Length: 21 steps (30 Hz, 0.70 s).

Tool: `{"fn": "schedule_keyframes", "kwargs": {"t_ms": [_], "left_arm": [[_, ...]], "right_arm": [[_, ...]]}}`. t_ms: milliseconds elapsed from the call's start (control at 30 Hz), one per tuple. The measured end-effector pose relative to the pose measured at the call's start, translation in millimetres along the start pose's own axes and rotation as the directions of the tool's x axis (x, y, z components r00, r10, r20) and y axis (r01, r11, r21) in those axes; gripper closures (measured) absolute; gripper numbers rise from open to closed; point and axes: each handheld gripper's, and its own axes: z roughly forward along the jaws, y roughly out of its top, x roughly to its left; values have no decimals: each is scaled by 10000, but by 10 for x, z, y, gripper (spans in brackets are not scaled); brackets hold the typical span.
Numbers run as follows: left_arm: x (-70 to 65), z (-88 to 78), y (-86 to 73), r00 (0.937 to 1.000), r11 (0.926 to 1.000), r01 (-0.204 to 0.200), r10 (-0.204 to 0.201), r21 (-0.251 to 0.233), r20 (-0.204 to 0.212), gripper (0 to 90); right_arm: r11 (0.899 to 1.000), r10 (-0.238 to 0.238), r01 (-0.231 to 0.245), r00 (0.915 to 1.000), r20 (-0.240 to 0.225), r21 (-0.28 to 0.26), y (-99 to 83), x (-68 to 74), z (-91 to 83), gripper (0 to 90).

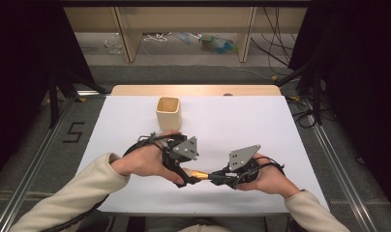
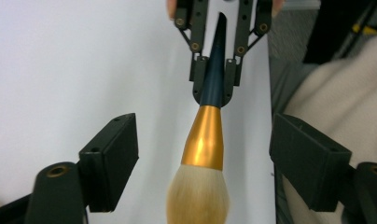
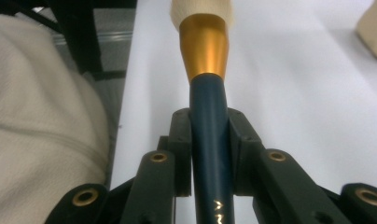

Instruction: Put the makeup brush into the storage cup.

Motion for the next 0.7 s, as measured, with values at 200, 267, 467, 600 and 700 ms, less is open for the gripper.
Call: {"fn": "schedule_keyframes", "kwargs": {"t_ms": [200,267,467,600,700], "left_arm": [[13,-133,-224,9930,9836,1038,-1108,-1478,-403,208],[55,-154,-322,9890,9742,1172,-1322,-1929,-669,203],[62,-193,-606,9602,9161,2109,-2595,-3409,-1033,176],[55,-186,-669,9582,9075,2075,-2637,-3651,-1107,164],[57,-190,-709,9520,8948,2184,-2831,-3895,-1166,160]], "right_arm": [[9985,185,-159,9987,484,-528,8,-26,-69,753],[9979,191,-156,9982,566,-629,17,-23,-78,753],[9927,430,-309,9937,1035,-1166,20,-41,-116,753],[9891,521,-361,9926,1096,-1427,27,-50,-130,753],[9845,556,-320,9894,1339,-1723,30,-51,-153,753]]}}
